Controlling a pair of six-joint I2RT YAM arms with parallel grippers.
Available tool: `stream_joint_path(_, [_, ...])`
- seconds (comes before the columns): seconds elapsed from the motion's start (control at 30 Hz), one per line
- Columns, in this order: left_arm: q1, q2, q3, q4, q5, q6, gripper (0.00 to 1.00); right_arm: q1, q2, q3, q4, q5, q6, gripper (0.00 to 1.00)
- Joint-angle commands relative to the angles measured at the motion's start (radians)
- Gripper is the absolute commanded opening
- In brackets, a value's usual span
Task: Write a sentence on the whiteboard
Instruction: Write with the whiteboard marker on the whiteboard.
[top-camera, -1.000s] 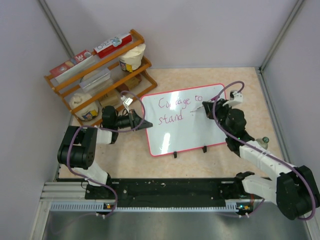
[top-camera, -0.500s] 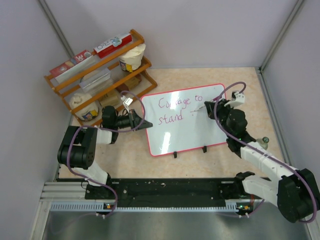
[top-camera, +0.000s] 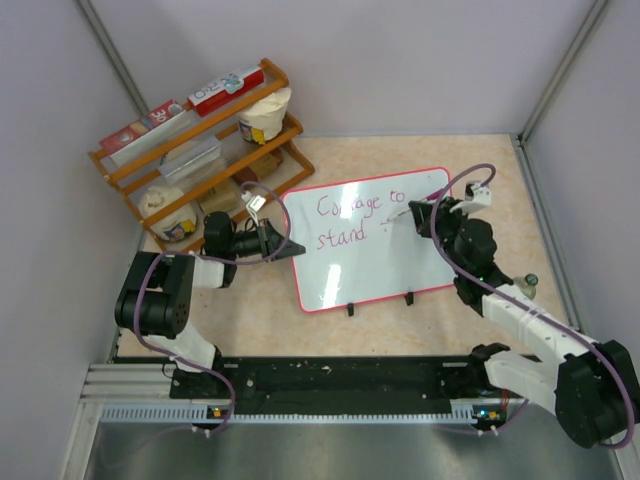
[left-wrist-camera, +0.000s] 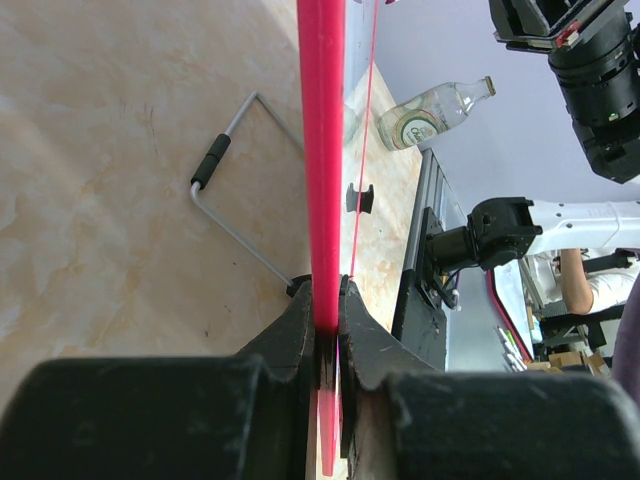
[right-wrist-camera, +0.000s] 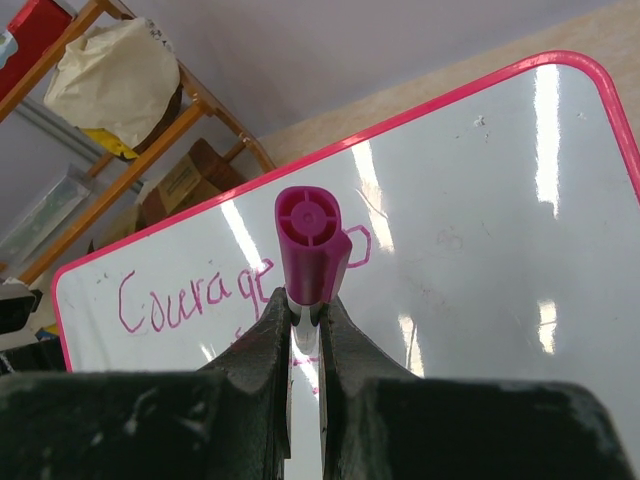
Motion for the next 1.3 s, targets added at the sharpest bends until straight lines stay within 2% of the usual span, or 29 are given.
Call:
stream_joint_path(0.0, [-0.001, -0.001, 0.011, 0.018, -0.059, 0.066, 0.00, -0.013, 0.031, 0.051, 0.073, -0.019, 0.022, 0.00])
stream_joint_path(0.47, [-0.001, 0.000, 0.011, 0.015, -0.059, 0.069, 0.00, -0.013, 0.079, 0.060, 0.106, -0.014, 0.031, 0.00])
stream_joint_path(1.27, [-0.001, 0.000, 0.011, 0.015, -0.061, 0.069, 0.00, -0.015, 0.022, -0.036, 0.050, -0.045, 0.027, 0.00])
